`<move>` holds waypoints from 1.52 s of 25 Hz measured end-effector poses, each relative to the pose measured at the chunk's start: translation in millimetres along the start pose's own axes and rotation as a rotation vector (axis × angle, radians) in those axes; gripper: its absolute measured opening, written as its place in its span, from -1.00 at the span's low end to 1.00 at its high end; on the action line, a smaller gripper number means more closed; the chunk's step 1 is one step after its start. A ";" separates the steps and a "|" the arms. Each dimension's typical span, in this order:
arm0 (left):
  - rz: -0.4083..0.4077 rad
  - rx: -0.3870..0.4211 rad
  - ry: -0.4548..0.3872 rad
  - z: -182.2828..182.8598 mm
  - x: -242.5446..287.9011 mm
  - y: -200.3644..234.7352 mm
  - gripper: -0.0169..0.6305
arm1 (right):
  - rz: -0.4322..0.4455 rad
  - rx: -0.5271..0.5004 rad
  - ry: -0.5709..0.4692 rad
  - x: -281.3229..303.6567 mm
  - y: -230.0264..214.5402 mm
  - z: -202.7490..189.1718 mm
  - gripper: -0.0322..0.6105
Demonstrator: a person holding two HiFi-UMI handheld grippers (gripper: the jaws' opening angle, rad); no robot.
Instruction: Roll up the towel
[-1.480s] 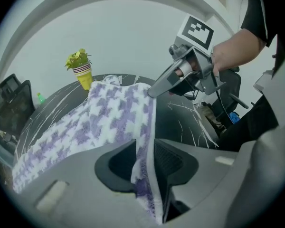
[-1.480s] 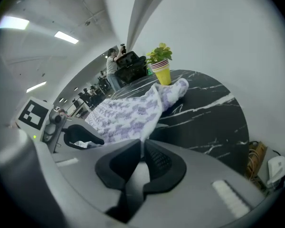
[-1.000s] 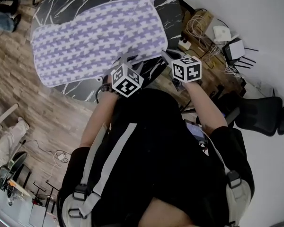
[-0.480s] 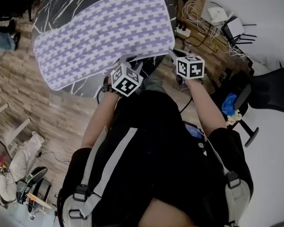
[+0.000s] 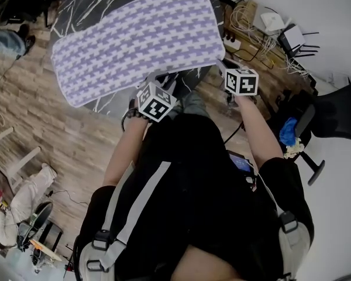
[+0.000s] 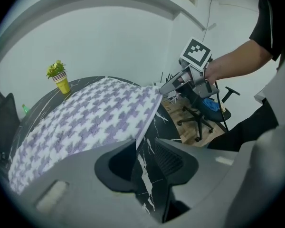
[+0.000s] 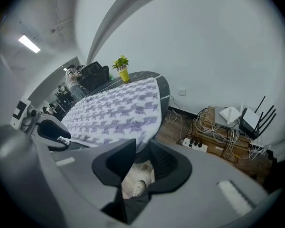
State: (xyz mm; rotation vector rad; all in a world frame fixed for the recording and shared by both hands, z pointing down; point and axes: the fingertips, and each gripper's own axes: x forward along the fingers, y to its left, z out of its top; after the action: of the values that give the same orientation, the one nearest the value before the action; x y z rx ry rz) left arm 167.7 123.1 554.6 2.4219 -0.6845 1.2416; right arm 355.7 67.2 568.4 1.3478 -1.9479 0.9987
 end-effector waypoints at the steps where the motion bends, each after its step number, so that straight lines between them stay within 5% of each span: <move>1: 0.003 -0.004 -0.001 -1.9 -1.2 0.4 -0.55 | -0.001 -0.001 -0.005 -0.1 0.7 0.4 -0.61; 9: 0.020 -0.026 -0.007 -18.4 -9.2 3.7 -0.54 | -0.043 -0.047 0.003 -6.5 8.3 -15.9 -0.54; 16: 0.046 -0.068 0.001 -41.5 -13.3 13.1 -0.54 | -0.063 -0.235 -0.005 -12.5 17.7 -20.3 -0.54; 22: 0.067 -0.089 0.000 -52.8 -19.3 16.8 -0.54 | -0.036 -0.297 -0.008 -12.3 34.3 -19.0 -0.54; 32: 0.190 -0.151 0.048 -117.0 -55.7 53.7 -0.54 | 0.031 -0.898 0.080 5.3 69.1 -31.6 -0.53; 38: 0.273 -0.186 0.100 -159.6 -74.1 80.0 -0.52 | 0.091 -1.013 0.101 23.4 91.5 -35.0 -0.53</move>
State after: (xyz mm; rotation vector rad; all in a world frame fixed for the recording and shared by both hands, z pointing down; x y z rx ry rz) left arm -19.7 155.2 589.5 2.1525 -1.0779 1.3242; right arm 262.9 103.7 582.9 0.6087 -1.9840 0.0225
